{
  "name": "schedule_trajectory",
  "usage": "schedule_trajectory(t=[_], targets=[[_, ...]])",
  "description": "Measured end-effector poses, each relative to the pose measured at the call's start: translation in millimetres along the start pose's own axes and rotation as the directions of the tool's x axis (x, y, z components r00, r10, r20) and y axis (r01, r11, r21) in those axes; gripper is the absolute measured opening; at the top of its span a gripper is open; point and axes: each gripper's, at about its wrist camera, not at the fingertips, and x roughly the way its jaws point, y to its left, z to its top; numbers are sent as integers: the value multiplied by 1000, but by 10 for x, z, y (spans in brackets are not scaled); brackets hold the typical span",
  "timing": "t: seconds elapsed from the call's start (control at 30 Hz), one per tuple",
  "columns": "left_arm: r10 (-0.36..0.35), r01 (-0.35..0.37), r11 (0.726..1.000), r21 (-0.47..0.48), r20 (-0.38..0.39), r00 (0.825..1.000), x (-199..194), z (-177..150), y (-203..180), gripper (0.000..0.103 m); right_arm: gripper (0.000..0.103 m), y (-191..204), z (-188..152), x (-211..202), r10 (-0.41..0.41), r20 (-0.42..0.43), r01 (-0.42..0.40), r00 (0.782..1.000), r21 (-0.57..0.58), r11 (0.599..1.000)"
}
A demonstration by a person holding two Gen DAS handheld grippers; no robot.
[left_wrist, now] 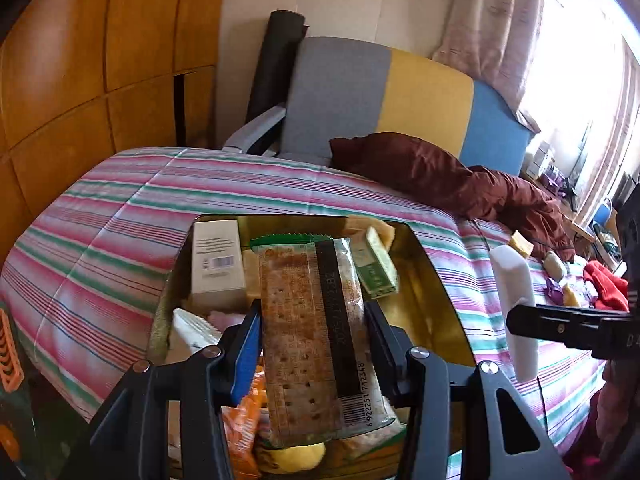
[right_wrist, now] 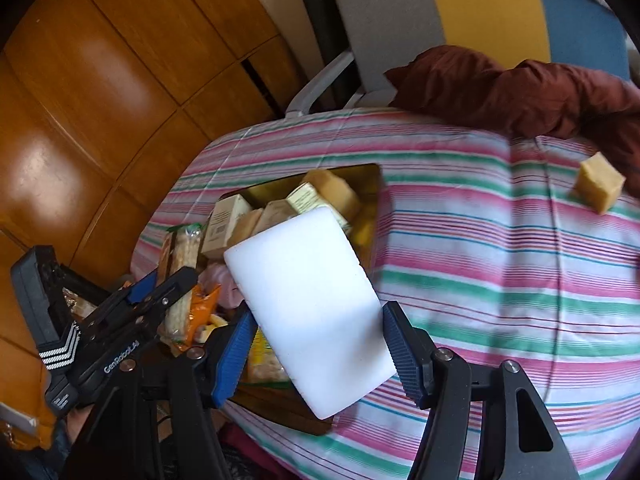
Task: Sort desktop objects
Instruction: 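Carry the white block into the gold tray with the right gripper while the left carries the cracker packet there, then release both items in the tray and move both grippers back to the bed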
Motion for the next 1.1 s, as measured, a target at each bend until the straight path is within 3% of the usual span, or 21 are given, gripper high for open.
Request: schedule_trajectory(t=[0.3,0.5,0.63,0.77,1.1], targets=[[21,-24,998,-54,-56,998,148,-29,177,50,71,167,82,347,49,-36,-48,998,43,998],[39,-43,998,-55,-57,998,140,-53,194,54,72,272,-56,596,64,-88,-61,994,32,998],[46,-48,998,-44,-49,998,96,-73,167,54,76,265,-143,636,56,-105,-54,993,30,998],[48,-49,998,-35,-31,998,21,-71,142,54,91,258,-191,624,65,-108,-62,992,30,998],[46,-46,998,-31,-4,999,-130,-48,120,54,92,240,-273,507,25,-86,-25,996,5,1000]])
